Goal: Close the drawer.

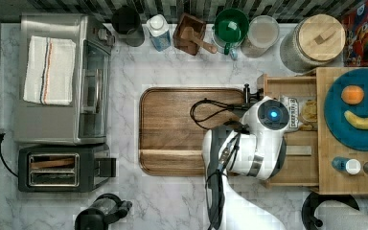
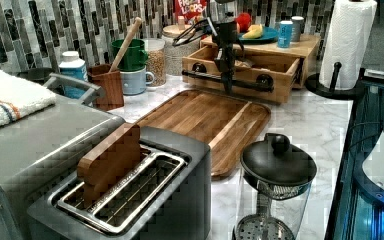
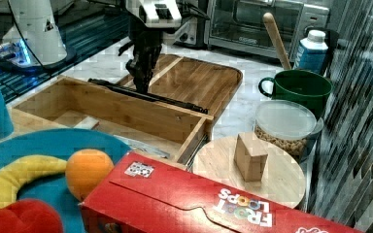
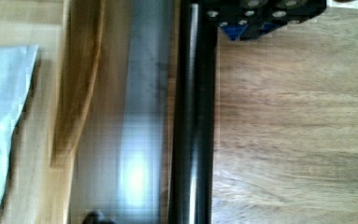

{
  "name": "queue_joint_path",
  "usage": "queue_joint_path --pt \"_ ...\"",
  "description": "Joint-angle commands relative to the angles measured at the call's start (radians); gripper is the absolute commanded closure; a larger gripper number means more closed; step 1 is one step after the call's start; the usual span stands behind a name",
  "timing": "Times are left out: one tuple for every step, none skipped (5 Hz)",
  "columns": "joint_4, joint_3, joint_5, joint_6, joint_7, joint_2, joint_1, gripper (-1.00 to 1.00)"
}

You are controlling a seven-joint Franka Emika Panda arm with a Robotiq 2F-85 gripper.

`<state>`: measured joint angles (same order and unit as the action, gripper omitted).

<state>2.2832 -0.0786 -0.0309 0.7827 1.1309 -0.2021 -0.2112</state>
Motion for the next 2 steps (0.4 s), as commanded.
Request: queue_joint_path --pt "-0.246 -0.066 0.098 0.070 0.326 -0.131 -0.143 1.00" --pt "-0.313 -0.075 0.134 0.036 0.356 -0.176 -0.182 1.00"
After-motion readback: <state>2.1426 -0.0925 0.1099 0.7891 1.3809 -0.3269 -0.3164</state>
